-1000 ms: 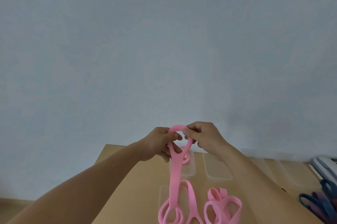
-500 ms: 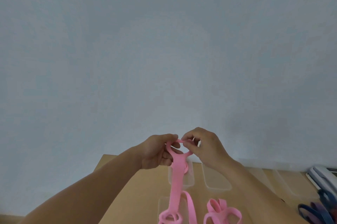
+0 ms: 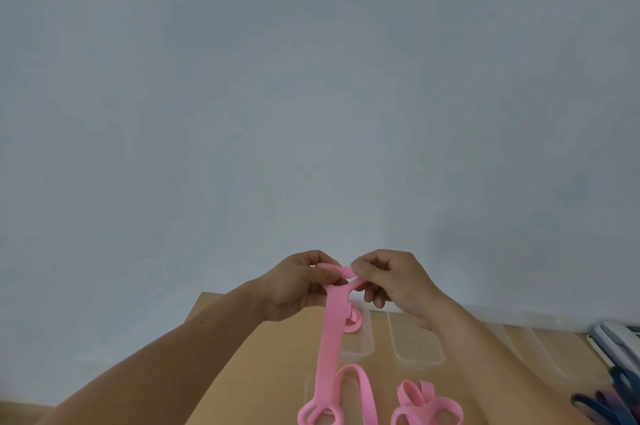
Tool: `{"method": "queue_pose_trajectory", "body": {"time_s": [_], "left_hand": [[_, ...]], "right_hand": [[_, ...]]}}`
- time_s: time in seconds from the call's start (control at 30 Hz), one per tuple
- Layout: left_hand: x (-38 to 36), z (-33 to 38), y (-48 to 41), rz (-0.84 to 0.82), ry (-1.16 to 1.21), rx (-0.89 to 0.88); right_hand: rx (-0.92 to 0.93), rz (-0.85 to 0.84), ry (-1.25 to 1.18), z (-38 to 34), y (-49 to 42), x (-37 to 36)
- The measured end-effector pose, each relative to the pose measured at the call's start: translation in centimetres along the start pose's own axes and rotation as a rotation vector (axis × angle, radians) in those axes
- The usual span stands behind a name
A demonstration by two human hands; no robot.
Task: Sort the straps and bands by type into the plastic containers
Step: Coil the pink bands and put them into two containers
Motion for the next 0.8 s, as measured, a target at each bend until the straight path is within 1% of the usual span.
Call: {"method": "queue_pose_trajectory", "body": {"time_s": [0.23,0.3,0.37,0.53,0.8], "left_hand": [[0.5,-0.8,-0.1,-0.002,0.009,0.156],[0.6,-0.9,-0.1,-0.004,0.017,0.176],[0.8,-0.9,-0.1,0.001,0.043,0.161],[1.0,-1.0,-0.4,0.050,0.146,0.123],[0.8,-1.5,-0.4,0.062,0.246,0.127]], "right_hand": [[0.096,0.073,0.313,0.3,-0.7,0.1],[0.135,0.073,0.424,0.5,-0.7,-0.2],[0.191,0.063,0.495,0.6,-0.7,-0.6],[0.293,0.087,0.587,0.6,-1.0,-0.7],[0.330,0.088,0.648,0.9,-1.0,-0.9]]}}
Point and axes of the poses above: each hand's wrist, its own y-axis away from the middle knuckle, its own x-axis out of the back of the hand, z = x × y, the point moved 6 cm from there along -y, towards the middle knuckle, and after that the axes turned 15 degrees about -z, right-handed, at the moved point
